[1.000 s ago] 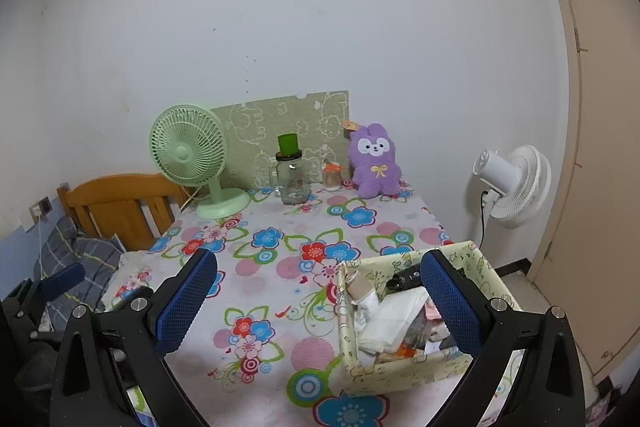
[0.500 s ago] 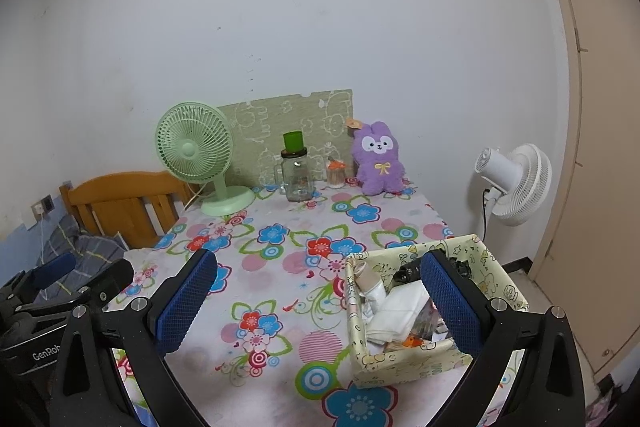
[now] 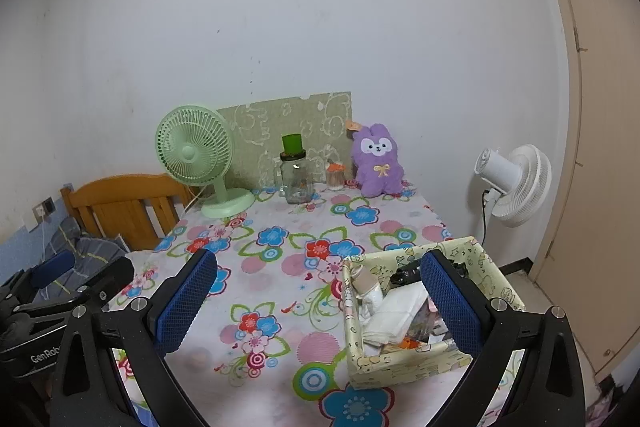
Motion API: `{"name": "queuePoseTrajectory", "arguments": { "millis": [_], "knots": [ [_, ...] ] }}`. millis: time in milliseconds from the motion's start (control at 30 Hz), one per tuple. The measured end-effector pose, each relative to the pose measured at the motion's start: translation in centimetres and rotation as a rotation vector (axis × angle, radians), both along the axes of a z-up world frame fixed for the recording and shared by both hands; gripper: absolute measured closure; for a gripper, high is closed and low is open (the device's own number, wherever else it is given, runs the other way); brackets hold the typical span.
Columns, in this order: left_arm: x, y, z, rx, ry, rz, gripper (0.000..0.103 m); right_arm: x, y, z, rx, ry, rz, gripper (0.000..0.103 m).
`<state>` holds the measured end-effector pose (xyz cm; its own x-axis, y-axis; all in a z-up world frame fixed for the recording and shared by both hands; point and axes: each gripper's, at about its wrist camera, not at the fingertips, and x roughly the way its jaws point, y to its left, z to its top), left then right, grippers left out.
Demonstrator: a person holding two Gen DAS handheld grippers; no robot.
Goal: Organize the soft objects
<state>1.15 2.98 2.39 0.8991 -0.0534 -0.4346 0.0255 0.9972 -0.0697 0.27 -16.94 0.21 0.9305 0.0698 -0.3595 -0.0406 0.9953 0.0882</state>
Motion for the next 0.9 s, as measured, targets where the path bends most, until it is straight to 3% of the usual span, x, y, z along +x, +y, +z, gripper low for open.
{"name": "queuePoseTrajectory", "arguments": {
  "millis": [900],
  "knots": [
    [-0.4, -2.0, 0.2, 0.026, 0.001, -0.008, 0.0, -0.7, -1.8, 0.3, 0.015, 0.006, -0.006, 0.0]
  ]
}}
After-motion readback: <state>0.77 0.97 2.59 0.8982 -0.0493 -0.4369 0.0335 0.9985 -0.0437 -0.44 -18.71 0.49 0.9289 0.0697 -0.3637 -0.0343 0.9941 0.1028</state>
